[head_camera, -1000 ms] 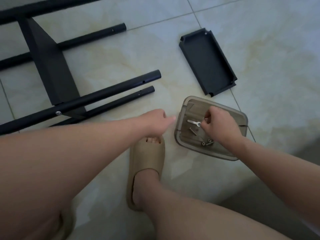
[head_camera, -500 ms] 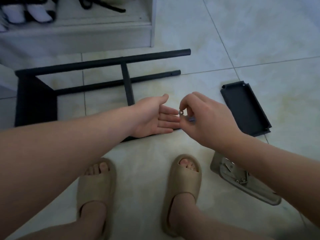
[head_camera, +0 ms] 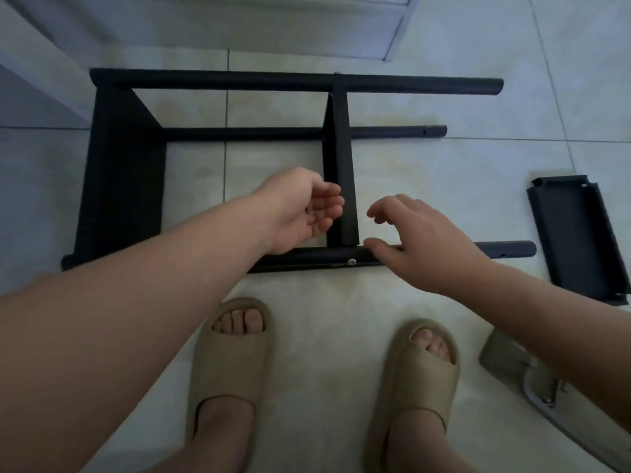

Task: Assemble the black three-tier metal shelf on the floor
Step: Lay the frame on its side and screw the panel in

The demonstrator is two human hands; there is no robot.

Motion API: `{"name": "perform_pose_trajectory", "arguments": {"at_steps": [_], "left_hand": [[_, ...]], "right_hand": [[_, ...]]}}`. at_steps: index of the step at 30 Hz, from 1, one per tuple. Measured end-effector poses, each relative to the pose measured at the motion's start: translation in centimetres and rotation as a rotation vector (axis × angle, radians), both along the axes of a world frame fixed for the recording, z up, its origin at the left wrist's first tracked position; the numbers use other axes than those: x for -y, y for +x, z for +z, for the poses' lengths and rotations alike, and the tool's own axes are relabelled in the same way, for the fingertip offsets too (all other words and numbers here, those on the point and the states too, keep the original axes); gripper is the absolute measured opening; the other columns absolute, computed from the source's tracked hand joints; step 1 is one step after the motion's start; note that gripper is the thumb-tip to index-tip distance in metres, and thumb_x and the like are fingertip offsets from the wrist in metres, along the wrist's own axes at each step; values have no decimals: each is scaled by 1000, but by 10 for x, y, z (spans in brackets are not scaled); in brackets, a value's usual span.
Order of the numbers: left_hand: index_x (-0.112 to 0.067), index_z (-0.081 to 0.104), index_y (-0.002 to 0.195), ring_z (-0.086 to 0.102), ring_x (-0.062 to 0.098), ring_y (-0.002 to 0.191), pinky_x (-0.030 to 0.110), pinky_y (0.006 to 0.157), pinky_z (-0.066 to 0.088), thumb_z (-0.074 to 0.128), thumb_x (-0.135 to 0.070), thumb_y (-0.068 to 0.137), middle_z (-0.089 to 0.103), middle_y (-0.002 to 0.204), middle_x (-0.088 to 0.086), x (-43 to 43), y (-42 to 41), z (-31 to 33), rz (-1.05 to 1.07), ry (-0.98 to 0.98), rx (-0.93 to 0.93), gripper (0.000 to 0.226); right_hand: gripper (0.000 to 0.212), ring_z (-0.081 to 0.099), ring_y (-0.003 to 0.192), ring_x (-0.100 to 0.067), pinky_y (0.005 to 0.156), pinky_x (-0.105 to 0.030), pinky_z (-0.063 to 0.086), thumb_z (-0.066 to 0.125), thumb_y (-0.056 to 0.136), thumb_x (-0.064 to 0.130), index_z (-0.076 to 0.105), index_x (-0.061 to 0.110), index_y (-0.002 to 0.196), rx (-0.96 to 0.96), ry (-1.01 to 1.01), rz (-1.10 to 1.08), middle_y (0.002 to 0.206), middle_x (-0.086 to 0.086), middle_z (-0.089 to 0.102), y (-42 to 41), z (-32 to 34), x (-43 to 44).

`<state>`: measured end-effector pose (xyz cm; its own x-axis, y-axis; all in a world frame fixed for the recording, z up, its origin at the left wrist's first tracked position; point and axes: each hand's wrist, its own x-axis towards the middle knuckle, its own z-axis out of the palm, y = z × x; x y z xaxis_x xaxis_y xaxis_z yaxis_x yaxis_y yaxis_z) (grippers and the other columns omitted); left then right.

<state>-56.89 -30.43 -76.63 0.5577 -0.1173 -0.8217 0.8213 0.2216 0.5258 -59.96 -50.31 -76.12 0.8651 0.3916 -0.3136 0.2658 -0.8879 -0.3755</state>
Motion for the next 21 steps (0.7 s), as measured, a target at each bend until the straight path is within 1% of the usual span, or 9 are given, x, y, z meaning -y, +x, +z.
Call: {"name": "perform_pose_trajectory", "arguments": {"at_steps": [2, 4, 6, 8, 10, 13, 16, 19, 21], "left_hand": [[-8, 65, 91, 65, 13, 68, 21, 58, 51, 38, 3, 93, 67, 82, 6, -9, 8, -8, 31, 41, 44, 30], [-7, 65, 93, 66, 13, 72, 20, 58, 51, 32, 13, 88, 67, 87, 7, -15, 13, -17, 20, 96, 83, 39], [-8, 64, 93, 68, 13, 77, 20, 62, 52, 28, 13, 91, 67, 91, 7, -16, 14, -26, -40, 122, 109, 41], [-9, 63, 97, 70, 14, 87, 22, 72, 55, 27, 9, 97, 69, 101, 7, -14, 12, -35, -149, 108, 125, 40], [-11, 61, 101, 71, 15, 91, 24, 78, 58, 28, 9, 99, 69, 106, 9, -11, 9, -43, -284, 87, 142, 39], [-12, 64, 98, 75, 18, 90, 27, 82, 60, 33, 16, 93, 75, 100, 11, -5, 5, -49, -518, 58, 189, 42], [-11, 66, 89, 75, 17, 82, 25, 74, 59, 42, 22, 88, 78, 89, 9, -1, 2, -50, -687, 74, 252, 41], [-11, 64, 92, 75, 15, 81, 23, 69, 57, 40, 22, 89, 78, 91, 9, -1, -2, -51, -780, 59, 238, 40], [-14, 63, 93, 75, 13, 79, 22, 66, 56, 38, 20, 91, 78, 92, 7, 1, -9, -54, -848, 42, 216, 42]], "right_hand": [[46, 57, 106, -17, 94, -36, 42, 51, 92, 58, 57, 24, 123, -118, -109, 108, 113, 11, 60, 4, -11, 2], [48, 58, 88, -13, 78, -31, 41, 51, 88, 66, 60, 24, 112, -227, -115, 138, 94, 14, 60, 3, -19, 2], [47, 56, 74, -8, 63, -28, 40, 56, 86, 67, 59, 23, 101, -258, -75, 111, 78, 11, 58, 3, -26, 0], [43, 55, 66, -7, 57, -24, 40, 59, 87, 64, 61, 22, 95, -241, -46, 100, 69, 8, 57, 7, -29, 1], [43, 54, 64, -8, 57, -26, 41, 60, 87, 63, 62, 20, 91, -227, -28, 104, 66, 7, 56, 10, -30, 2], [49, 52, 64, -9, 60, -36, 44, 52, 84, 67, 61, 20, 89, -176, -29, 124, 65, 8, 54, 7, -33, 2], [48, 50, 63, -11, 59, -36, 41, 49, 83, 67, 60, 21, 86, -126, -28, 120, 64, 10, 50, 0, -34, 1], [48, 50, 63, -16, 60, -36, 40, 50, 82, 68, 59, 21, 85, -159, -33, 114, 63, 9, 50, -11, -33, 4], [43, 49, 61, -11, 58, -35, 38, 54, 84, 68, 56, 25, 83, -201, -32, 128, 62, 9, 50, -21, -33, 6]]}}
